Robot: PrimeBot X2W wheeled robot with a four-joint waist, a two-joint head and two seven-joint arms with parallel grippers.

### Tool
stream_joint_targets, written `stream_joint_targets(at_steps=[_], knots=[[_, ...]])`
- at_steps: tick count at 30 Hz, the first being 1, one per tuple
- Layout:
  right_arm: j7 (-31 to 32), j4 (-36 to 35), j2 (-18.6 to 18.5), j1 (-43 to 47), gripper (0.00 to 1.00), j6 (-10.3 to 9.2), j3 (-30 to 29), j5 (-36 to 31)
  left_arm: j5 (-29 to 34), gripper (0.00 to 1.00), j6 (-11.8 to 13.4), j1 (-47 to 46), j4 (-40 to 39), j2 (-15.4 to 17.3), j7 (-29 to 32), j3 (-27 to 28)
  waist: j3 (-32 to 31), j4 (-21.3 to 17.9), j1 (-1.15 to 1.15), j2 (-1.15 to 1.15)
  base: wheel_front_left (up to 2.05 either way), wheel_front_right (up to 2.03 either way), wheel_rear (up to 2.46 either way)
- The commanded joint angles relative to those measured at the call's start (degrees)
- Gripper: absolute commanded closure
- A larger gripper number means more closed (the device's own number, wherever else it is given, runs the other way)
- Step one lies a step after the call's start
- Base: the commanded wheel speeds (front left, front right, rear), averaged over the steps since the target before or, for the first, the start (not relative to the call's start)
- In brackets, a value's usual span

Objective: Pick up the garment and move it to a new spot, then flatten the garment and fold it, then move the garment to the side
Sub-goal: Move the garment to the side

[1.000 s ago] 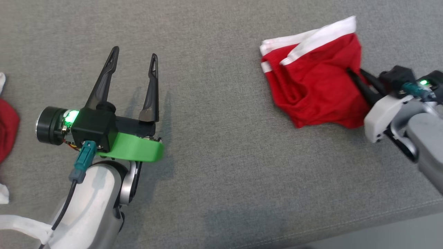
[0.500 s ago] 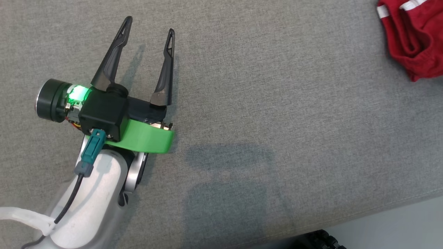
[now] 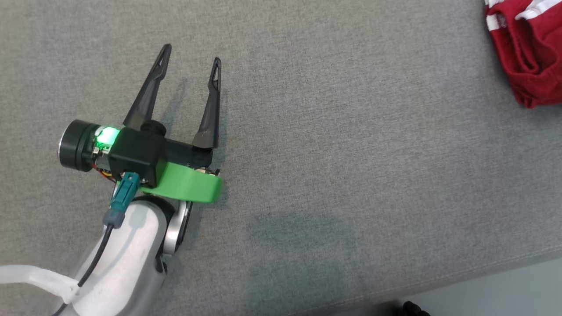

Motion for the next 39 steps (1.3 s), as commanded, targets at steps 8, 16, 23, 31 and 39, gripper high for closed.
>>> stream_joint_targets(at_steps=[8, 16, 23, 31, 39], knots=[[-0.10, -14.37, 11.24, 14.29, 0.00, -0.09, -13.95, -3.51, -3.49, 0.00, 0.93, 6.29, 2.91, 0.05, -1.87, 0.87, -9.97, 0.06, 0.00, 0.00, 0.00, 0.00, 0.00], [-0.10, -28.67, 23.48, 26.78, 0.00, -0.09, -18.13, -5.90, -6.31, 0.00, 1.20, 11.04, 4.96, 0.45, -3.63, 2.32, -15.75, 3.77, 0.00, 0.00, 0.00, 0.00, 0.00], [-0.08, -33.74, 28.59, 33.00, 0.00, -0.09, -15.88, -6.80, -8.72, 0.00, 1.88, 14.94, 6.52, 0.26, -5.24, 4.04, -19.85, 7.37, 0.00, 0.00, 0.00, 0.00, 0.00], [0.13, -34.57, 30.44, 37.10, 0.00, -0.09, -14.39, -7.61, -10.25, 0.00, 1.99, 19.43, 6.88, 1.47, -6.00, 5.24, -24.22, 8.81, 0.00, 0.00, 0.00, 0.00, 0.00], [2.00, -36.81, 30.91, 43.21, 0.00, -0.09, -15.26, -7.94, -11.04, 0.00, 2.16, 23.01, 6.91, 2.09, -5.36, 4.42, -29.16, 8.40, 0.00, 0.00, 0.00, 0.00, 0.00]])
